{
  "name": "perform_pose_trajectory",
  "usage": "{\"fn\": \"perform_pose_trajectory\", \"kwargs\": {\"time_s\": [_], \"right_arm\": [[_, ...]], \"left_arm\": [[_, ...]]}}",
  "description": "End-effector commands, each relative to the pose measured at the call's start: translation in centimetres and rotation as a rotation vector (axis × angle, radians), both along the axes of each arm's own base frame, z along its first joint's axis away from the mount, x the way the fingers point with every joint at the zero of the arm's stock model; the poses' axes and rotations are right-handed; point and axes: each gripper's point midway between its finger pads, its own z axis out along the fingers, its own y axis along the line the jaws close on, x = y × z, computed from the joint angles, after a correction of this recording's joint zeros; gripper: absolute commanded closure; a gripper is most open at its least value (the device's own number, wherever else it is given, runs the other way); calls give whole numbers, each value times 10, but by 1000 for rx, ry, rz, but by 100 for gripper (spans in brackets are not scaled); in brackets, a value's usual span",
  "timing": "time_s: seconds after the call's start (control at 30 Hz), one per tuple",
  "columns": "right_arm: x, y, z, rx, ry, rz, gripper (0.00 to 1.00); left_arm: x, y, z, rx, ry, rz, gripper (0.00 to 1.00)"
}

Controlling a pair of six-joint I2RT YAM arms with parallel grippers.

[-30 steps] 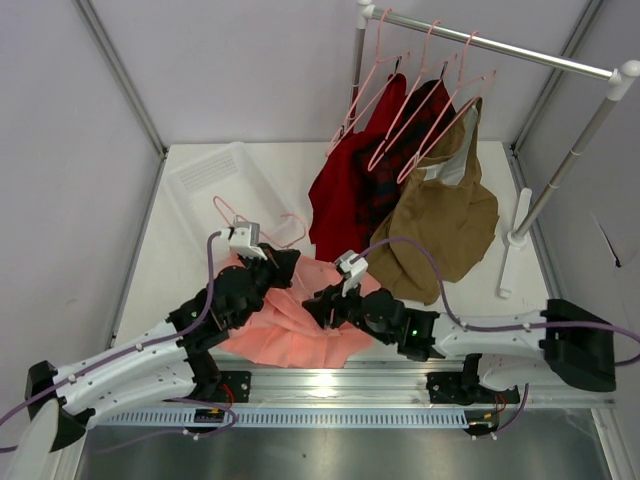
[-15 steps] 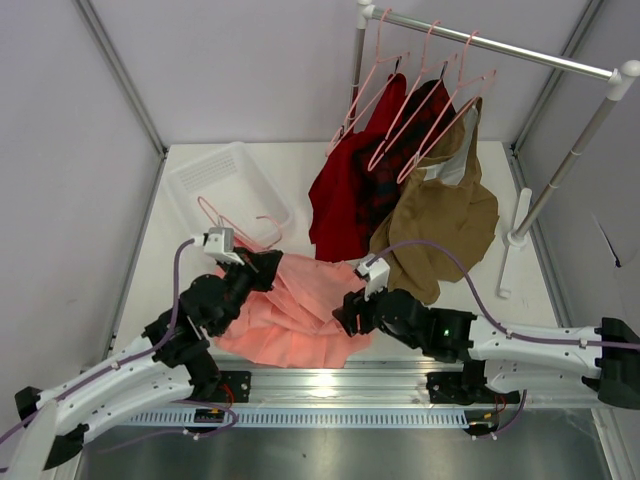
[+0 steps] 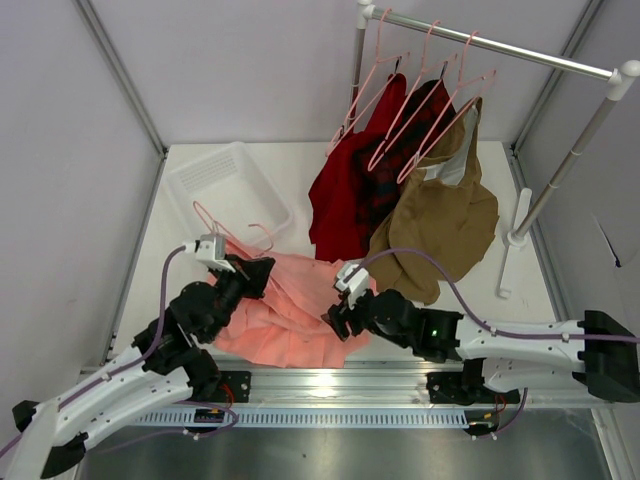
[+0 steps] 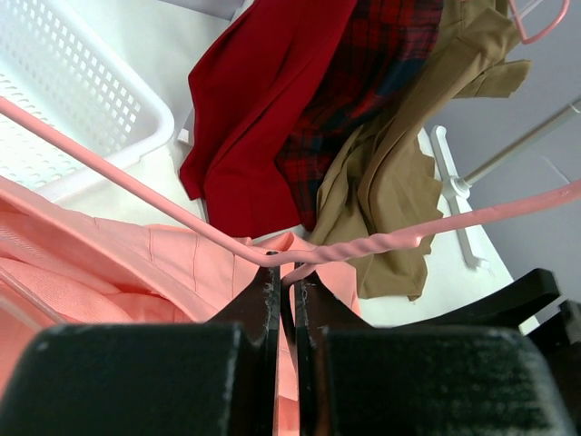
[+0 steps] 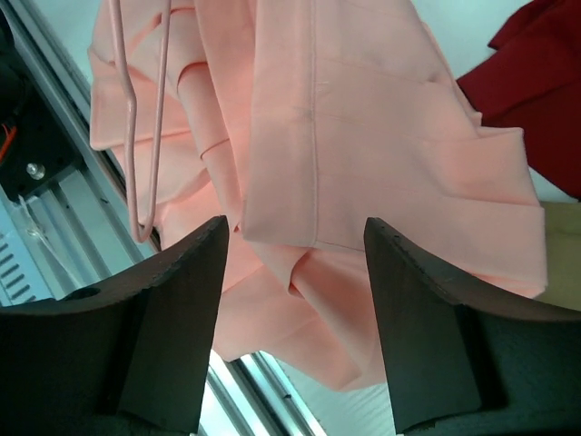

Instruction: Place the skirt on the hanger

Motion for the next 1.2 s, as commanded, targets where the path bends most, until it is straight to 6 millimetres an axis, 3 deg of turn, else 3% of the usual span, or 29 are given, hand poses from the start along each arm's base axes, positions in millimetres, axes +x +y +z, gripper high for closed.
{"fn": "perform_pose_trajectory", "kwargs": {"time_s": [0.0,0.13,0.23,0.5,0.63,0.77,0.97,1.07,1.1,1.17], "right_arm": [[-1,23,9,-11,-102,79,33],[-8,36,-6,-96,-154,129,34],[-2,38,-15,-159,-198,99,34],[26,44,-7,-186,-259,-69,33],[34,49,-14,-230,-269,-108,35],[40,50,-32,-319,-276,-131,43],[47,45,-32,-338,-288,-155,64],[47,43,-30,-337,-270,-133,56],[41,45,-28,-326,-257,-92,46],[37,46,-27,-305,-233,-65,39]], "left_arm": [[0,5,13,-27,-32,6,100],[-2,6,13,-29,-33,2,100],[-3,7,15,-30,-38,-2,100],[-7,11,16,-43,-48,-5,100],[-8,14,16,-43,-50,0,100],[-9,17,20,-51,-65,4,100],[-10,19,21,-47,-70,8,100],[-10,19,21,-50,-71,2,100],[-10,18,22,-51,-71,2,100],[-10,18,21,-48,-69,-1,100]]}}
